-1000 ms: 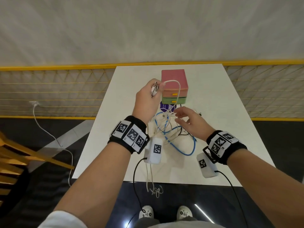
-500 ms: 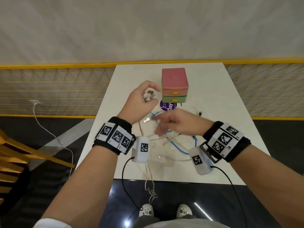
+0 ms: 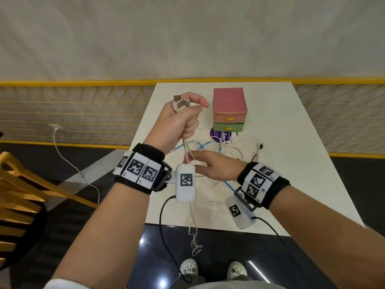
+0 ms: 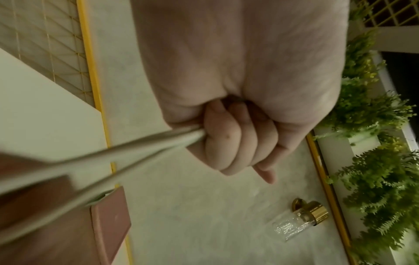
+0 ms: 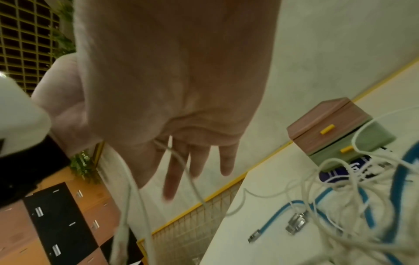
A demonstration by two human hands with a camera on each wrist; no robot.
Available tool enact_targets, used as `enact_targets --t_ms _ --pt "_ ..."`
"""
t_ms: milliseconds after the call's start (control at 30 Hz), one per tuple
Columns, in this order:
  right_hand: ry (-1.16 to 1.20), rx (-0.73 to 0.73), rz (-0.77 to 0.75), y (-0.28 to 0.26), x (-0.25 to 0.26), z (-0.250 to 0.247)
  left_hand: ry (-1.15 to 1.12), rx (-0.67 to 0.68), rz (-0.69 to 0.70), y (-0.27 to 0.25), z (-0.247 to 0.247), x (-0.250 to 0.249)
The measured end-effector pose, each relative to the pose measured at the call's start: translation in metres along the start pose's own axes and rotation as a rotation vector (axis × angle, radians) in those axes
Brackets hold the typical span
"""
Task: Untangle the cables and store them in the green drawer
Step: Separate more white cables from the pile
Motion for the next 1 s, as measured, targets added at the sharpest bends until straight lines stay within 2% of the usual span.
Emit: enact_targets --t_ms 67,133,167,200,267,300,333,400,467,567,633,733,767,833,933,1000 --pt "-0.084 0.034 0.143 -0.007 -0.011 0.002 0.121 -0.111 0.025 0.002 -0.008 0.0" --pt "-0.149 -0.085 0.25 -0.013 -0.026 -0.006 0.338 -0.187 0.063 0.003 -0.015 0.004" --pt "-0.133 -0.179 0.265 -0.014 -0.029 -0.011 0.459 -0.165 0.069 0.002 -0.016 0.007" --pt "-0.111 -0.267 0.263 -0.014 -0.028 -0.017 0.598 -0.102 0.054 0.0 -0.015 0.011" --pt "-0.056 -0.408 0.229 -0.012 -0.019 -0.027 0.859 0.112 -0.028 -0.004 -0.008 0.025" --pt "-0.013 -0.457 0.208 -0.011 -0.013 -0.031 0.932 0.194 -0.041 -0.005 -0.004 0.03" --pt "0.01 -0.481 0.198 -0.011 -0.009 -0.035 0.977 0.218 -0.027 -0.006 -0.001 0.033" --pt "-0.047 -0.439 0.224 -0.015 -0.012 -0.04 0.94 0.05 -0.007 -0.001 -0.003 0.034" --pt "-0.177 -0.284 0.29 -0.025 -0.023 -0.037 0.81 -0.189 0.017 0.005 -0.012 0.033" --pt "-0.225 -0.095 0.356 -0.038 -0.036 -0.022 0.732 -0.35 0.039 0.009 -0.018 0.034" --pt "-0.074 -0.04 0.358 -0.04 -0.025 -0.015 0.734 -0.397 0.042 0.01 -0.02 0.036" --pt "0.411 0.132 0.407 -0.044 0.007 -0.015 0.724 -0.443 0.033 0.013 -0.022 0.041" --pt "0.499 0.189 0.409 -0.046 0.017 -0.019 0.721 -0.448 0.027 0.013 -0.022 0.043" --pt "0.551 0.217 0.377 -0.049 0.031 -0.025 0.712 -0.468 0.028 0.013 -0.025 0.045" --pt "0.507 0.134 0.389 -0.05 0.029 -0.028 0.696 -0.481 0.059 0.011 -0.028 0.045" --pt "0.459 0.096 0.423 -0.05 0.021 -0.023 0.689 -0.306 0.094 0.007 -0.024 0.043"
Point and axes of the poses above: each hand's wrist, its own y-axis towards the middle knuckle, its own z-axis out of the palm, x = y × z, the point moved 1 cm from there along y, towards the middle knuckle, and after that the axes turned 7 degrees about -x, right-handed, at the moved point
